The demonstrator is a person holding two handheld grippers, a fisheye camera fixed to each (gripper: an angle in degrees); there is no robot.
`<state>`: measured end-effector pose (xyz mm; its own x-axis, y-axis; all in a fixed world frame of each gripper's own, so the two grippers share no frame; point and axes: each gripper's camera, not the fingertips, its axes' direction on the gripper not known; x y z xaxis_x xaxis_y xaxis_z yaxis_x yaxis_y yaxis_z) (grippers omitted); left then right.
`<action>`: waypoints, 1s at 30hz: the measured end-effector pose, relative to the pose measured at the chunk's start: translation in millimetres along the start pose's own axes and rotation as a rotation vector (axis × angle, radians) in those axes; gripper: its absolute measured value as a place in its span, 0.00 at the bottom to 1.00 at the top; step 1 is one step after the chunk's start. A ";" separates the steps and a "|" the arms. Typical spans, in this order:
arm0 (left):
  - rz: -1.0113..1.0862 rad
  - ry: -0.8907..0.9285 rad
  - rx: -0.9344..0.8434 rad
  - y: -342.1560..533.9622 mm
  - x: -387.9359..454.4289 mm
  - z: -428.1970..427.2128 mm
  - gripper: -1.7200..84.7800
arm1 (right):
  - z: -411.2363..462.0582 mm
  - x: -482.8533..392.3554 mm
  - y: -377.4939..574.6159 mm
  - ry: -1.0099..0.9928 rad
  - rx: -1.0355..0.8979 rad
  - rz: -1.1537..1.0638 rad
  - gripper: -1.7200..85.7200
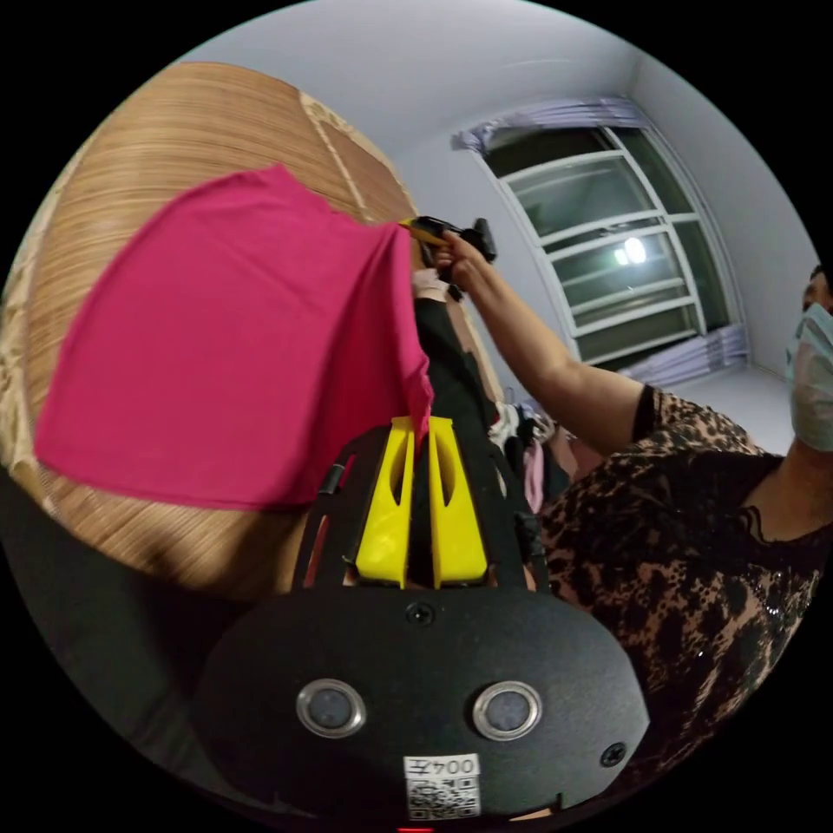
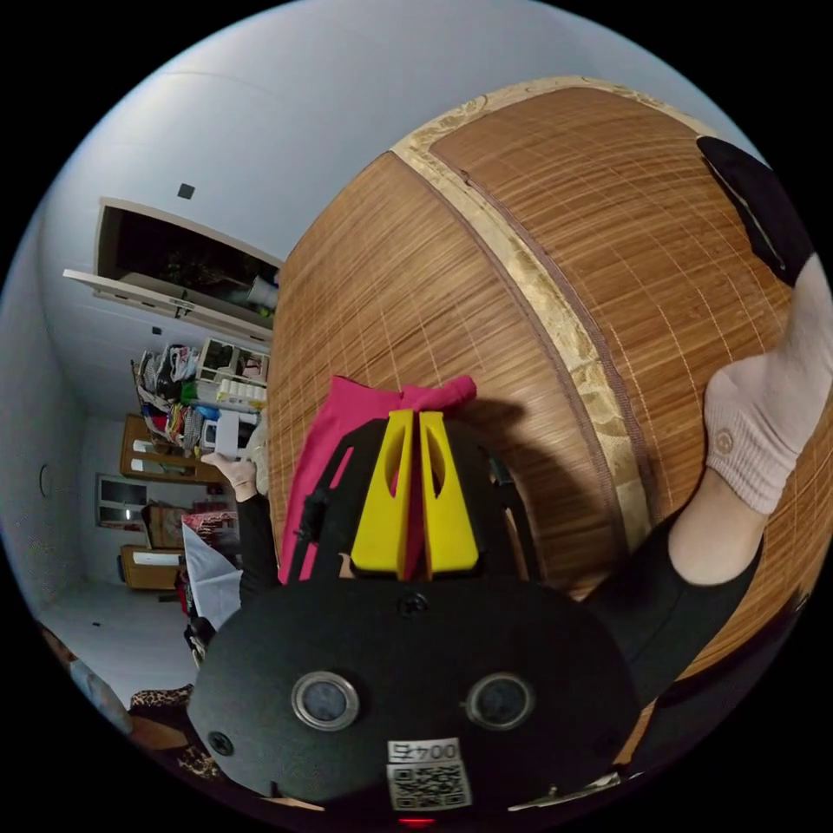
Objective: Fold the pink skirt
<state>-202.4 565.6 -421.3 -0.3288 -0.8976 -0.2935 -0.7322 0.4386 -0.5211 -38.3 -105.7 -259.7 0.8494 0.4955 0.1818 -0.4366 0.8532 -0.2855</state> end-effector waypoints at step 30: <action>-0.415 -0.318 0.364 60.9 -141.9 -178.3 0.04 | 261.0 -213.1 -34.5 0.148 -0.168 -0.211 0.02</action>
<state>-306.7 711.9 -268.5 0.1730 -0.9638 -0.2027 -0.4923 0.0937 -0.8654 -281.6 -198.1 -42.9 0.9555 0.2704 0.1180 -0.2011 0.8895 -0.4103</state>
